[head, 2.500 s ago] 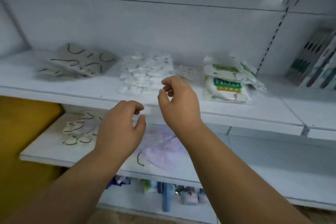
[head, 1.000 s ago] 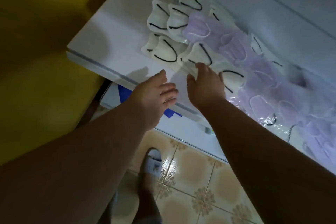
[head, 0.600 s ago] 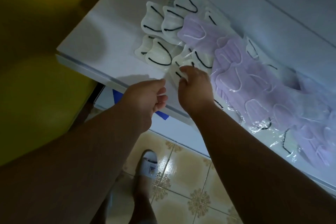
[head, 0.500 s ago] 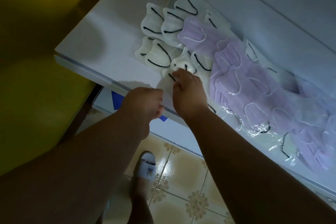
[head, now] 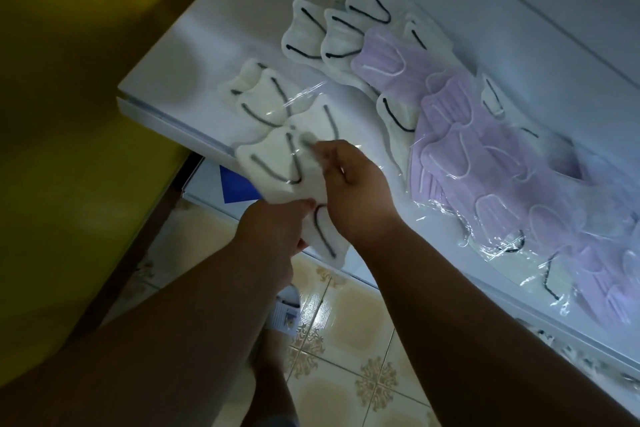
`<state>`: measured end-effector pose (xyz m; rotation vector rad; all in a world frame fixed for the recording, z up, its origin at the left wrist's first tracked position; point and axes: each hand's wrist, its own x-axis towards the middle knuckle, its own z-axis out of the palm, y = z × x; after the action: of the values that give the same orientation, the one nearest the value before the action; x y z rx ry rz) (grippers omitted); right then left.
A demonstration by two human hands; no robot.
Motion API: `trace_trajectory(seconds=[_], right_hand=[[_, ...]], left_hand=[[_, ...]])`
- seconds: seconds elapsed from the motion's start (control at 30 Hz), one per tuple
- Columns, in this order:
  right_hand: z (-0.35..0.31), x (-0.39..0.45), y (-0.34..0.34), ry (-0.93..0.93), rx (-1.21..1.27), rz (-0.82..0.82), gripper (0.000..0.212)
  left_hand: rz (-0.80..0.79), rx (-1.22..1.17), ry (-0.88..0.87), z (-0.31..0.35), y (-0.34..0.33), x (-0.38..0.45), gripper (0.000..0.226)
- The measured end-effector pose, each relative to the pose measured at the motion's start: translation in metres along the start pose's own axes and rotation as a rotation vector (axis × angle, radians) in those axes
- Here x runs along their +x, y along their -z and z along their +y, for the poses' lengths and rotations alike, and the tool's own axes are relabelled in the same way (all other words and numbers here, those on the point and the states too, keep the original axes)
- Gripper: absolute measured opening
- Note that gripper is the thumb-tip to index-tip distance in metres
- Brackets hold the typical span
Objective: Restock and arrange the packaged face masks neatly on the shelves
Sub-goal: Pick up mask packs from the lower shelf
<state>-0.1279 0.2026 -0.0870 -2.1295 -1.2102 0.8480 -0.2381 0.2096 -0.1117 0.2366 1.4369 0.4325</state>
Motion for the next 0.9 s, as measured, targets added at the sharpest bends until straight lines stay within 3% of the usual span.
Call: trace_trajectory(seconds=[0.07,0.13,0.27,0.4,0.5,0.6,0.67,0.73,0.9], right_hand=[[-0.001,-0.002,0.004,0.031,0.011,0.084,0.026],[0.004,0.002,0.008,0.042,-0.158,0.114,0.032],[0.006,-0.006,0.000,0.039,-0.289,-0.035,0.039],[-0.009,-0.035,-0.019,0.020,-0.114,-0.072,0.034],[-0.016,-0.039,-0.024,-0.018,0.033,-0.051,0.029],[-0.023,-0.026,-0.019,-0.018,0.045,0.067,0.028],[-0.030,-0.007,-0.015,0.050,-0.038,0.128,0.029],[-0.034,0.019,-0.013,0.150,-0.241,0.151,0.030],[-0.048,0.077,-0.006,0.129,-0.772,-0.035,0.044]], left_hand=[[-0.003,0.019,-0.040,0.001,0.005,0.001,0.021],[-0.004,0.028,-0.076,0.002,0.008,0.000,0.016],[-0.029,-0.091,-0.057,0.008,0.020,0.000,0.014],[-0.066,-0.079,-0.111,0.017,0.036,-0.010,0.021],[-0.088,-0.008,-0.164,0.021,0.049,-0.005,0.054],[-0.064,0.044,-0.256,0.033,0.060,0.000,0.044],[-0.071,0.065,-0.273,0.041,0.061,0.003,0.024],[-0.090,0.036,-0.278,0.047,0.058,0.005,0.018],[-0.067,0.033,-0.261,0.060,0.050,0.009,0.020]])
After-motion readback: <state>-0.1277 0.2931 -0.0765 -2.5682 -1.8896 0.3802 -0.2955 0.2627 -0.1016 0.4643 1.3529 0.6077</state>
